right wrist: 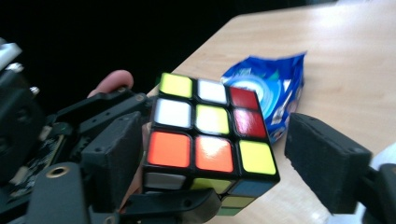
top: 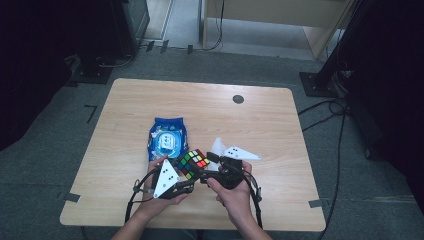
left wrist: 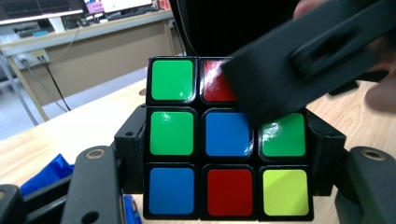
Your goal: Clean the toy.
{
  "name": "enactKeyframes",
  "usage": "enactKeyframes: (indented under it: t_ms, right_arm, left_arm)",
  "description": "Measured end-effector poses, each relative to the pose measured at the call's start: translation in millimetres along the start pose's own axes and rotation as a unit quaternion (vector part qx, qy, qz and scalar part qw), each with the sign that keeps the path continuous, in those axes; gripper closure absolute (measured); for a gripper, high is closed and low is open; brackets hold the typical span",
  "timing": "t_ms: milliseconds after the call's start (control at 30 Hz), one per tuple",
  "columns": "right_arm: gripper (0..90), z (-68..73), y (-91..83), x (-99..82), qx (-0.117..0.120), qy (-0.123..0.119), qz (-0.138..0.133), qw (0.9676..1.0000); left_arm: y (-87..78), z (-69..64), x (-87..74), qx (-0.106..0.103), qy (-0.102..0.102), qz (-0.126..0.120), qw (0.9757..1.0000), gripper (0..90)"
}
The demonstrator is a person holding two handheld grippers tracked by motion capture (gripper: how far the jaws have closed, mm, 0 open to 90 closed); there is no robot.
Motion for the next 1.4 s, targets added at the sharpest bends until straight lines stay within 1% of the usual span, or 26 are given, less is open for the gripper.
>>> enactKeyframes:
  t_ms: [33, 67, 133, 200, 233, 300, 333, 367, 400, 433, 467, 500, 533, 567, 600, 633, 700, 767, 800, 967, 1133, 1167, 1233, 1267, 1300, 1400]
  right_arm:
    - [32.1, 0.1, 0.7, -3.1, 0.017, 0.029, 0.007, 0.9994]
    - [32.6, 0.6, 0.6, -3.4, 0.023, 0.035, 0.006, 0.9991]
    - [34.0, 0.7, -0.3, -3.3, 0.019, 0.039, 0.007, 0.999]
    - [34.1, 0.6, -1.0, -2.7, 0.017, 0.035, 0.007, 0.9992]
    - [34.4, 0.7, -2.6, -2.3, 0.007, 0.025, 0.011, 0.9996]
    - [34.4, 0.6, -2.9, -1.9, 0.004, 0.023, 0.011, 0.9997]
    - [34.5, 0.1, -4.0, -0.7, 0.0, 0.019, 0.011, 0.9998]
    - [34.5, -3.6, -7.9, 6.2, -0.009, 0.008, 0.002, 0.9999]
    - [34.5, -3.6, -7.9, 6.2, -0.009, 0.008, 0.002, 0.9999]
    - [34.5, -6.9, -13.9, 15.8, -0.016, 0.0, -0.011, 0.9998]
    - [34.5, -8.1, -16.4, 19.5, -0.018, -0.004, -0.015, 0.9997]
    - [34.5, -9.0, -19.6, 24.2, -0.021, -0.006, -0.02, 0.9996]
    - [34.5, -9.4, -22.0, 27.7, -0.02, -0.008, -0.023, 0.9995]
    - [34.5, -8.7, -23.6, 29.3, -0.019, -0.008, -0.019, 0.9996]
    - [34.5, -8.7, -23.6, 29.3, -0.019, -0.008, -0.019, 0.9996]
    - [34.5, -5.6, -23.5, 29.1, -0.013, -0.016, -0.009, 0.9997]
    - [34.4, -2.7, -21.2, 26.3, -0.008, -0.02, 0.0, 0.9998]
    - [34.4, -1.5, -19.8, 24.0, -0.009, -0.023, 0.006, 0.9997]
    - [34.4, -0.3, -16.9, 20.0, -0.01, -0.032, 0.011, 0.9994]
    - [34.3, 1.4, -16.2, 19.4, -0.005, -0.034, 0.019, 0.9992]
    - [33.9, 1.4, -12.8, 13.8, 0.004, -0.028, 0.038, 0.9989]
    - [34.1, 2.6, -9.6, 8.1, 0.005, -0.03, 0.049, 0.9983]
    - [34.1, 3.4, -8.1, 5.2, 0.005, -0.035, 0.056, 0.9978]
    - [34.2, 4.9, -5.5, 0.2, 0.005, -0.043, 0.067, 0.9968]
    - [34.2, 4.9, -5.5, 0.2, 0.005, -0.043, 0.067, 0.9968]
    - [34.2, 5.8, -2.9, -4.6, 0.0, -0.043, 0.071, 0.9966]
  left_arm:
    - [0.4, -1.1, -0.3, 0.0, 0.001, 0.001, 1.0, 34.2]
    - [0.6, -2.1, -1.1, -0.001, 0.002, 0.001, 1.0, 34.2]
    - [0.7, -2.2, -1.5, -0.002, 0.001, 0.001, 1.0, 34.1]
    - [1.4, -2.8, -2.1, -0.007, 0.001, 0.001, 1.0, 34.0]
    - [2.0, -3.5, -3.1, -0.017, -0.002, 0.004, 0.9999, 33.6]
    - [2.0, -3.7, -3.8, -0.022, 0.0, 0.005, 0.9997, 32.9]
    - [1.3, -3.5, -5.0, -0.027, 0.006, 0.006, 0.9996, 32.5]
    - [-0.5, -3.2, -7.8, -0.037, 0.02, 0.009, 0.9991, 32.0]
    - [-0.5, -3.2, -7.8, -0.037, 0.02, 0.009, 0.9991, 31.9]
    - [-1.5, -2.3, -10.5, -0.044, 0.033, 0.015, 0.9984, 31.8]
    - [-1.5, -2.3, -10.5, -0.044, 0.033, 0.015, 0.9984, 32.1]
    - [-1.5, 0.4, -13.9, -0.04, 0.054, 0.023, 0.9975, 33.0]
    - [-1.5, 0.4, -13.9, -0.04, 0.054, 0.023, 0.9975, 33.8]
    - [-1.1, 3.9, -17.9, -0.027, 0.069, 0.033, 0.9967, 34.8]
    - [-1.1, 3.9, -17.9, -0.027, 0.069, 0.033, 0.9967, 35.4]
    - [-1.1, 5.5, -18.7, -0.02, 0.071, 0.033, 0.9967, 35.6]
    - [-1.8, 5.5, -15.9, -0.018, 0.071, 0.028, 0.9969, 35.5]
    - [-2.4, 5.4, -13.5, -0.015, 0.071, 0.022, 0.9971, 34.5]
    - [-2.7, 5.5, -13.2, -0.011, 0.082, 0.028, 0.9962, 33.2]
    - [-2.0, 5.2, -12.6, 0.002, 0.08, 0.026, 0.9964, 26.4]
    - [-1.4, -1.8, -5.4, 0.0, 0.082, 0.009, 0.9966, 24.3]
    - [-1.7, -3.7, -0.8, -0.006, 0.076, 0.002, 0.9971, 21.4]
    - [-2.1, -3.7, 0.2, -0.006, 0.079, 0.0, 0.9968, 20.9]
    - [-2.6, -3.0, 0.6, -0.01, 0.075, -0.001, 0.9972, 20.1]
    - [-2.6, -3.0, 0.6, -0.01, 0.075, -0.001, 0.9972, 19.9]
    - [-2.0, -3.5, -1.8, -0.014, 0.072, 0.0, 0.9973, 24.3]
Point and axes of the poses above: each handheld gripper's, and its own axes: y roughly forward along the jaws, x roughly out of its top, z roughly to its left, the point moved 7 cm from there along y, roughly forward along the jaws, and after that the axes turned 12 degrees about -z, right-handed, at the moved point
